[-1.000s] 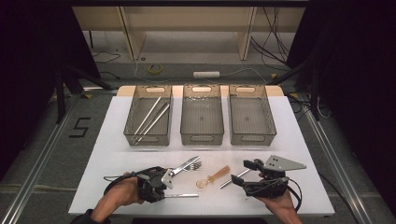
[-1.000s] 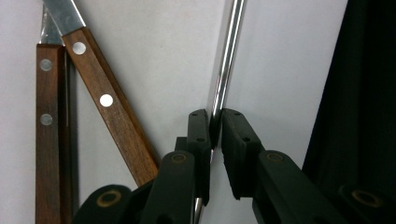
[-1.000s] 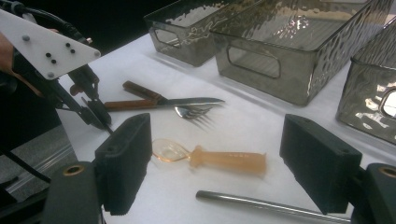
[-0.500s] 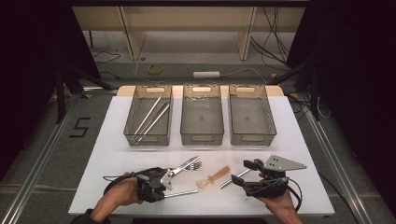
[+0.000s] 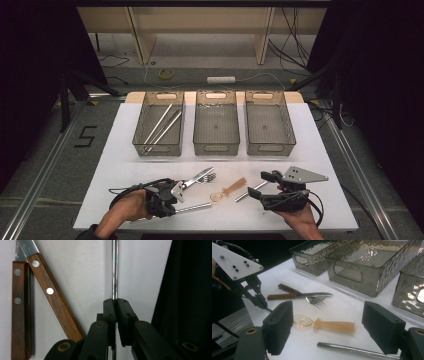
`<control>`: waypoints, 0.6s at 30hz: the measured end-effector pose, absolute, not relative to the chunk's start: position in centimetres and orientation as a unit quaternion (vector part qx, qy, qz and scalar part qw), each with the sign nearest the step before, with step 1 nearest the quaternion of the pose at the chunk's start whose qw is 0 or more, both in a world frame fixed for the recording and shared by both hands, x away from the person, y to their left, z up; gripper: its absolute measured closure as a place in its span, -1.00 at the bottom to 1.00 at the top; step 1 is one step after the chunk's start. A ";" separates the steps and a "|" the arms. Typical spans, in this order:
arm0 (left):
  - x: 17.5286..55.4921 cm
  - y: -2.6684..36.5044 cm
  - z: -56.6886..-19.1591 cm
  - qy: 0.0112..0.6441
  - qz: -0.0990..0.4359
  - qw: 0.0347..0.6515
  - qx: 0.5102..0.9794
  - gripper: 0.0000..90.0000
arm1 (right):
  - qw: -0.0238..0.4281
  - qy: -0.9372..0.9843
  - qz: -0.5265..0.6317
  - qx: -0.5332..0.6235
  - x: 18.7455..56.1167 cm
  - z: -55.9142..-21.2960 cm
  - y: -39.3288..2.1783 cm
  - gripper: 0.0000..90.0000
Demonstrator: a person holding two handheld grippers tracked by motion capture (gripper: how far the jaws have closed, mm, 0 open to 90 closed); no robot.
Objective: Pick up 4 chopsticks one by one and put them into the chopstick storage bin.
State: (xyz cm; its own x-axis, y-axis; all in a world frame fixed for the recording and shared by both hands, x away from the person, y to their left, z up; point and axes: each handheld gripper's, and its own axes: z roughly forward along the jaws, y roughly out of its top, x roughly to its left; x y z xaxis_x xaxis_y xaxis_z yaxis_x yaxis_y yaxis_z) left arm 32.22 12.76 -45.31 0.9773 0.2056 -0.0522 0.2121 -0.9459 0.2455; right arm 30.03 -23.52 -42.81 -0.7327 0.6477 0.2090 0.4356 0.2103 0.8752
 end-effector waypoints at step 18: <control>32.6 13.4 -43.0 0.169 -0.016 0.194 0.966 0.89 | 0.103 0.770 0.522 0.353 30.1 -42.8 -23.6 -0.42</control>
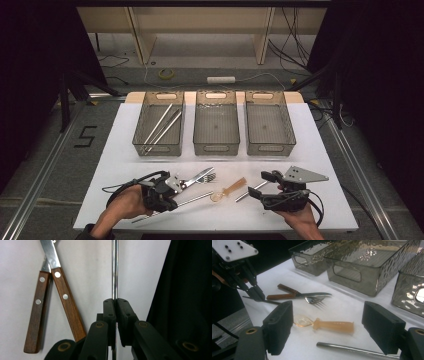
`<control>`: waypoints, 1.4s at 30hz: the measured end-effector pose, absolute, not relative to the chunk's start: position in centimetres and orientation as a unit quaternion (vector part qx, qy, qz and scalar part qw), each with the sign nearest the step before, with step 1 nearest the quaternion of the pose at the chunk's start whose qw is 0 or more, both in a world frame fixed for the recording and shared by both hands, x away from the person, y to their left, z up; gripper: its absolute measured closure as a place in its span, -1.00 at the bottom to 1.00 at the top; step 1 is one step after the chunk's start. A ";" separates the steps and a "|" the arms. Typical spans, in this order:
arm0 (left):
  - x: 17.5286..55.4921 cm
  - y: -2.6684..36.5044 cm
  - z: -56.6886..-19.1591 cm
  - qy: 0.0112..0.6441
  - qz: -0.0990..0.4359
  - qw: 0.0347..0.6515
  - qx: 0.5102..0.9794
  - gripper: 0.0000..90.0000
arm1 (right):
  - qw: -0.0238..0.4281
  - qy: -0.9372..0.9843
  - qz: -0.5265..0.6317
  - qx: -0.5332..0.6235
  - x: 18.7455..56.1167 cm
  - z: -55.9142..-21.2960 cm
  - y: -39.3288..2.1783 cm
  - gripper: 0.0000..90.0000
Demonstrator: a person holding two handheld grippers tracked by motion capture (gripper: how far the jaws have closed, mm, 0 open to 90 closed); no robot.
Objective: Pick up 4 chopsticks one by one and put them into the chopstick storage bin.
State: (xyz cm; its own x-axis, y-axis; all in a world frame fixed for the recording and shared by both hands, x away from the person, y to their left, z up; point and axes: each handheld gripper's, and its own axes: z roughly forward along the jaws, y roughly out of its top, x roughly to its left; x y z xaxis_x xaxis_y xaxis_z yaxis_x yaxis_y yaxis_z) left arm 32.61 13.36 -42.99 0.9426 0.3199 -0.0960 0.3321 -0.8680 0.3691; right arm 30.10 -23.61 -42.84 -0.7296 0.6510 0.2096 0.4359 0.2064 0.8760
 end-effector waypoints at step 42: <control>38.3 17.3 -39.5 0.299 0.050 0.292 0.907 0.89 | 0.101 0.768 0.522 0.358 30.3 -42.9 -23.8 -0.42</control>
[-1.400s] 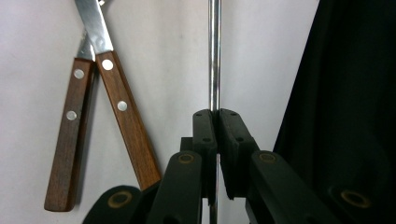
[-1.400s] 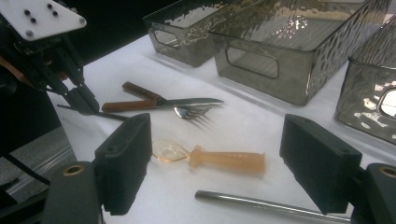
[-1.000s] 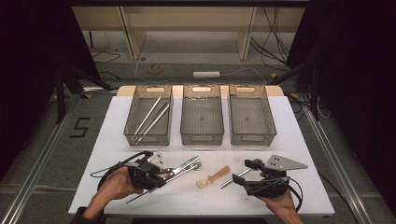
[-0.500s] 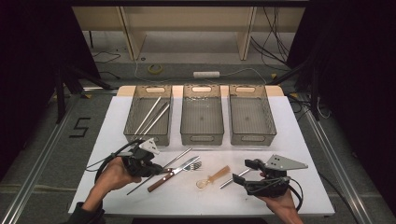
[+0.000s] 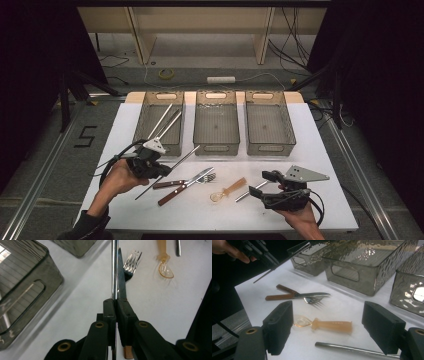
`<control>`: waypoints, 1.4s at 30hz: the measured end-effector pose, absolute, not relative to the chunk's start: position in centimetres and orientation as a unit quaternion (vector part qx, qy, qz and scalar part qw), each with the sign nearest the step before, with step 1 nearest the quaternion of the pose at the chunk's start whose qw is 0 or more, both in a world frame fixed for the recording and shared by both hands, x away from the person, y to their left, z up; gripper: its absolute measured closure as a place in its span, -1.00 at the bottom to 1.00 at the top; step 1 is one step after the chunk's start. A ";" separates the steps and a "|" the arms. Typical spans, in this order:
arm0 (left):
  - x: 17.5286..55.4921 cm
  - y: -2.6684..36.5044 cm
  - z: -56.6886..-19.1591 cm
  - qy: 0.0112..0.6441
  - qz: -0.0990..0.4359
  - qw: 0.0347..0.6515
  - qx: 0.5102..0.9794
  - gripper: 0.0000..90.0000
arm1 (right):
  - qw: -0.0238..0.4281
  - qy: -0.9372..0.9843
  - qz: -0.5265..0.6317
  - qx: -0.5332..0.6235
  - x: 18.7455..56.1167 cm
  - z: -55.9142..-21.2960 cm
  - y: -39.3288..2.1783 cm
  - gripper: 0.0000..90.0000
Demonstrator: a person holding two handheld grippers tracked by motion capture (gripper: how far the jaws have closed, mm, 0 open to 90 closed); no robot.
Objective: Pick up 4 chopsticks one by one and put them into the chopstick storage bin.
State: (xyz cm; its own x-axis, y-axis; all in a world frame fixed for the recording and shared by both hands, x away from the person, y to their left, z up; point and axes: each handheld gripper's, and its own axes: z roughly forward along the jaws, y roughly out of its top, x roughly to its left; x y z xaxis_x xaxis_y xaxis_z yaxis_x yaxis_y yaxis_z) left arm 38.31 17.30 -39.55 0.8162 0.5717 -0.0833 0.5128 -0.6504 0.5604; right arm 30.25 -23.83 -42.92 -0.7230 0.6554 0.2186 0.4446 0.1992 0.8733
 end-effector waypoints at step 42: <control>45.1 19.7 -34.0 0.363 0.122 0.332 0.862 0.89 | 0.097 0.768 0.522 0.358 30.3 -43.0 -23.9 -0.42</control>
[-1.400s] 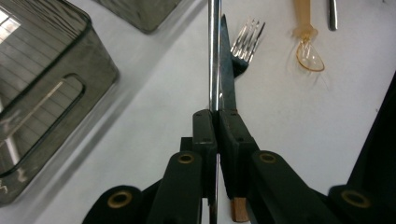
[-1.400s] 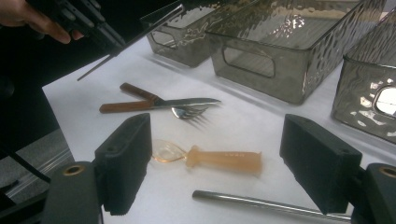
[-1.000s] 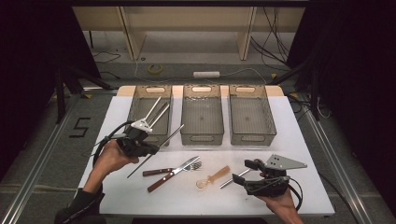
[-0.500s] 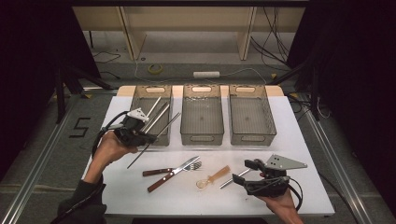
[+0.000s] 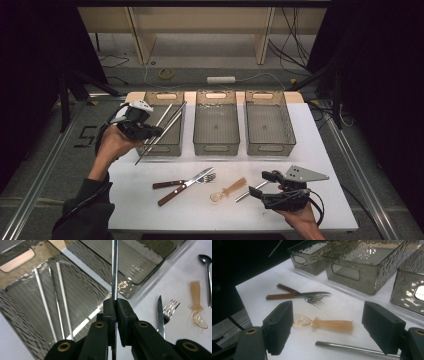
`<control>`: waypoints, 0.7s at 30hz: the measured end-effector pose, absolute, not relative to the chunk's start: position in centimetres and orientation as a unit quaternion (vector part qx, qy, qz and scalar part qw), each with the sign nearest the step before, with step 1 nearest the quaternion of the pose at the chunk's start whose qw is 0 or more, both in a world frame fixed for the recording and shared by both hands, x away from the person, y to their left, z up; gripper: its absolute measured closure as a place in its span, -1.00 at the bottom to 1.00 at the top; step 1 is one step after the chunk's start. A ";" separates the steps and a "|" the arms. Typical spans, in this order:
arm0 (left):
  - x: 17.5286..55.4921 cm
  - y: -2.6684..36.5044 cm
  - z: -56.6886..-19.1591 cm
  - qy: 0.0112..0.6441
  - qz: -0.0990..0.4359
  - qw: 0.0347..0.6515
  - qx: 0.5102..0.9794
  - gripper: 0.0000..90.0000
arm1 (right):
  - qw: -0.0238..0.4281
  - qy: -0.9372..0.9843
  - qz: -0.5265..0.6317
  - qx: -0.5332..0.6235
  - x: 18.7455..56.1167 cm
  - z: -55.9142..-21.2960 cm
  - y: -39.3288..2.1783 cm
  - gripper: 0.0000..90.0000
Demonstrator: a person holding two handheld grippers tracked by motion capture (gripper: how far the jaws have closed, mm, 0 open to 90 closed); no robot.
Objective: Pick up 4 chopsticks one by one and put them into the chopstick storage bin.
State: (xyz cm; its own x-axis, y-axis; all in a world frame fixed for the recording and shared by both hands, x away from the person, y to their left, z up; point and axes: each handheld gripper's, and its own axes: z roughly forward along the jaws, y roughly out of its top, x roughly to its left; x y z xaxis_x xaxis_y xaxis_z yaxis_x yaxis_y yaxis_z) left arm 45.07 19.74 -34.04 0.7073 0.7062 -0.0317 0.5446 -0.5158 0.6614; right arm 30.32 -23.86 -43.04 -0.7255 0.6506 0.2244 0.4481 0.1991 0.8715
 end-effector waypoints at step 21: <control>50.2 21.4 -32.2 0.406 0.161 0.349 0.829 0.89 | 0.095 0.768 0.522 0.358 30.4 -43.1 -23.8 -0.42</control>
State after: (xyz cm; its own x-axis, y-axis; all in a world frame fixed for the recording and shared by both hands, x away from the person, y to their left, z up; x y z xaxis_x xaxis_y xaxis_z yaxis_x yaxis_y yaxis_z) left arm 50.23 21.39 -32.20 0.6182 0.7858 -0.0175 0.5615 -0.4259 0.7095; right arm 30.36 -23.85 -43.10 -0.7256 0.6494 0.2277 0.4508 0.1985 0.8703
